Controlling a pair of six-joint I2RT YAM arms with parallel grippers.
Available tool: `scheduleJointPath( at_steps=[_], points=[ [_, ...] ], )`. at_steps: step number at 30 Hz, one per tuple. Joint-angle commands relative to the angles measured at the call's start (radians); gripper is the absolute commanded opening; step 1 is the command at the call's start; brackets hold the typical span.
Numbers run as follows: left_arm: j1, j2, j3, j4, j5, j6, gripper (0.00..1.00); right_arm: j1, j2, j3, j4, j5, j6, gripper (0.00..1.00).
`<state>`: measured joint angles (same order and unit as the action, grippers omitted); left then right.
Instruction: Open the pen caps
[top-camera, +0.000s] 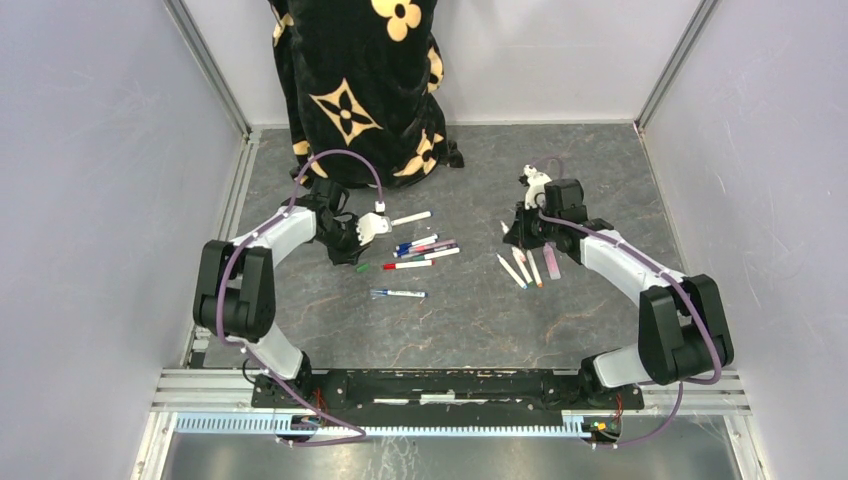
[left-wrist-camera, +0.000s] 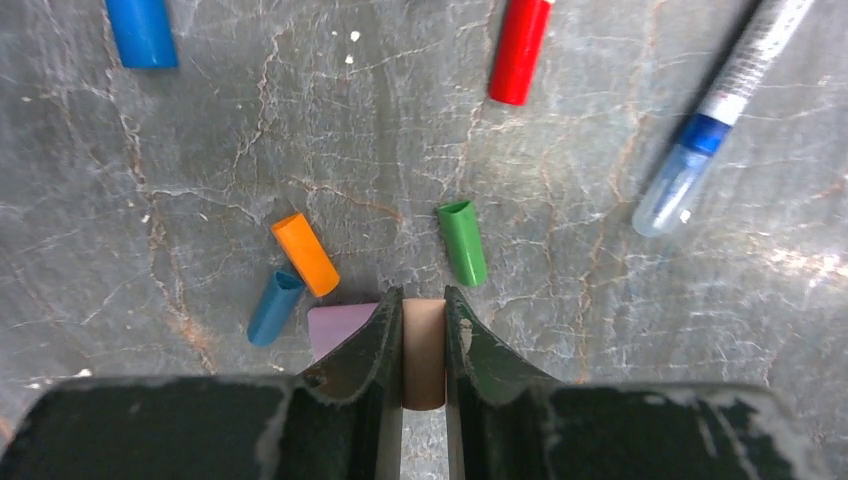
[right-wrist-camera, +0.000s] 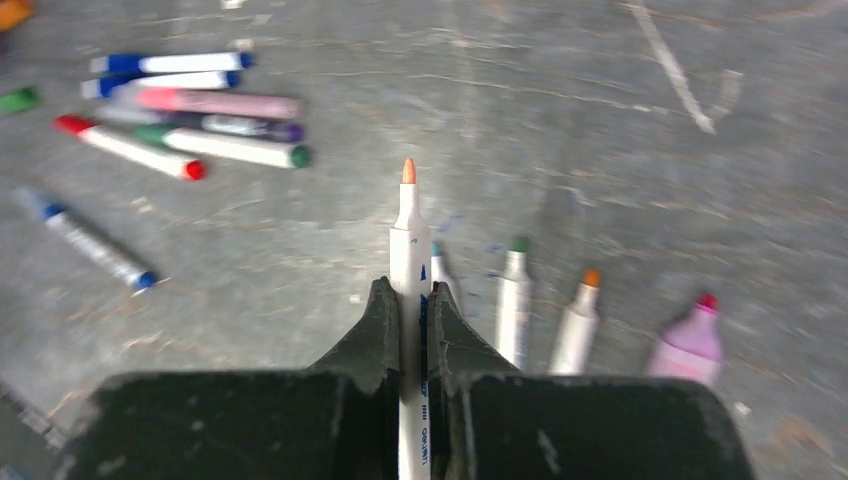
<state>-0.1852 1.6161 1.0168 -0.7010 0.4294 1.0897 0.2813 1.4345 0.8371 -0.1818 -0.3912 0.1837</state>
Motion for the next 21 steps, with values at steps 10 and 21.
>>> scheduleJointPath(
  at_steps=[10,21],
  points=[
    [0.002,0.07,0.038,0.154,-0.059,-0.198,0.43,-0.013,-0.005,-0.129,0.044,0.471,-0.012,0.0],
    [0.004,-0.011,0.195,-0.01,0.017,-0.287,0.71,-0.018,0.014,-0.128,0.042,0.518,-0.03,0.12]
  ],
)
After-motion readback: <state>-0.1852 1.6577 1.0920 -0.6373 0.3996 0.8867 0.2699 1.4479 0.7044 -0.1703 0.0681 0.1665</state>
